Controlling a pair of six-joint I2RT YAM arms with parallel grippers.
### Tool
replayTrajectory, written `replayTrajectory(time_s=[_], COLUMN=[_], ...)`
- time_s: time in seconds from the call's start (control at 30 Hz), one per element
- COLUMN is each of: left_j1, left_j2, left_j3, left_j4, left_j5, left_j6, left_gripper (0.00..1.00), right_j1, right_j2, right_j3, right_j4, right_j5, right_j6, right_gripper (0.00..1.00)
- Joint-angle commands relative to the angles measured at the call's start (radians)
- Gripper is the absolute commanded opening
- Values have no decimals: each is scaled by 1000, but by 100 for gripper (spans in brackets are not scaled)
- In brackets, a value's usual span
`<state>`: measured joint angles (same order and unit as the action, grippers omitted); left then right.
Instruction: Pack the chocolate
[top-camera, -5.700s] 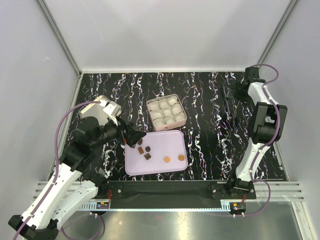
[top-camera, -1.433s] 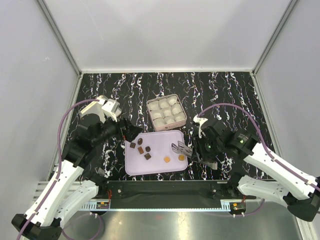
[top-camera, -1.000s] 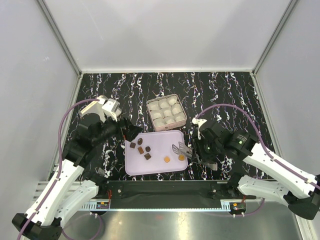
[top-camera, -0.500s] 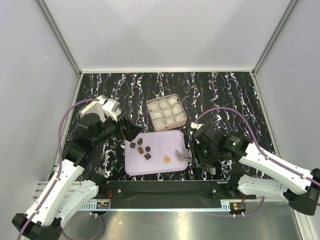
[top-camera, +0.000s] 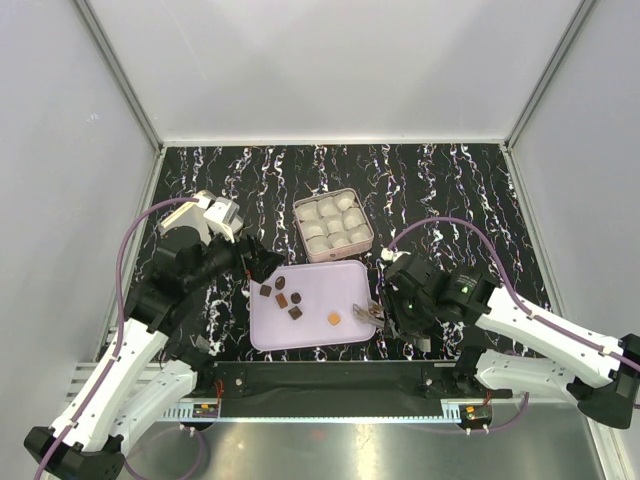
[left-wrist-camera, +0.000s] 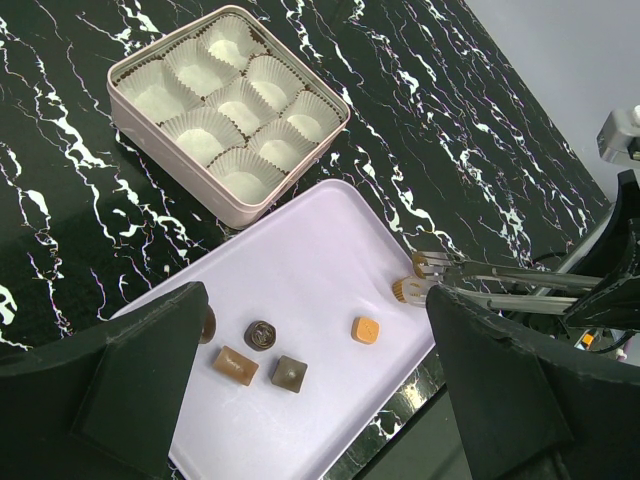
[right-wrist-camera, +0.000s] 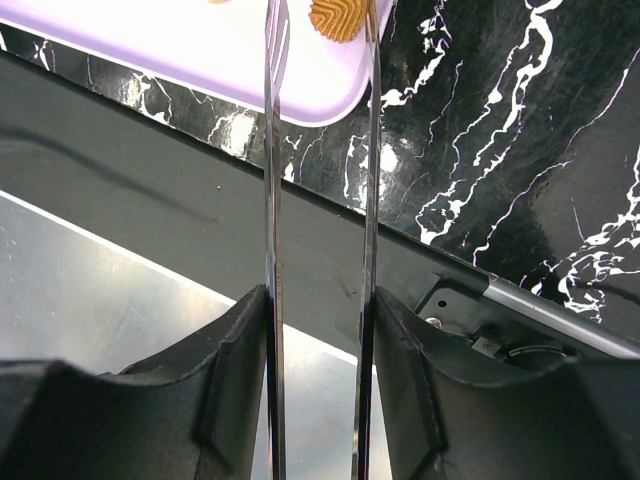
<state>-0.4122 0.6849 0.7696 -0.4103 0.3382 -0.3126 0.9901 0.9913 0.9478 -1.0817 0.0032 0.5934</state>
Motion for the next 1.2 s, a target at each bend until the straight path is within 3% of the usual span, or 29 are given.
replayTrajectory(time_s=[0.0, 0.67, 0.87, 1.17], left_j1=[4, 6, 6, 6], left_j2=[-5, -10, -10, -13], left_j3=[8, 8, 8, 11], left_j4=[38, 33, 33, 28], left_j5=[16, 10, 9, 5], left_j6=[12, 12, 12, 12], left_gripper=[99, 99, 99, 99], right_j1=[12, 27, 28, 28], right_j2=[-2, 27, 35, 35], right_j3=[-10, -40, -29, 110], right_j4=[19, 66, 63, 74], right_j5=[11, -14, -9, -9], right_j6=[17, 28, 26, 20], right_gripper=[51, 49, 43, 40])
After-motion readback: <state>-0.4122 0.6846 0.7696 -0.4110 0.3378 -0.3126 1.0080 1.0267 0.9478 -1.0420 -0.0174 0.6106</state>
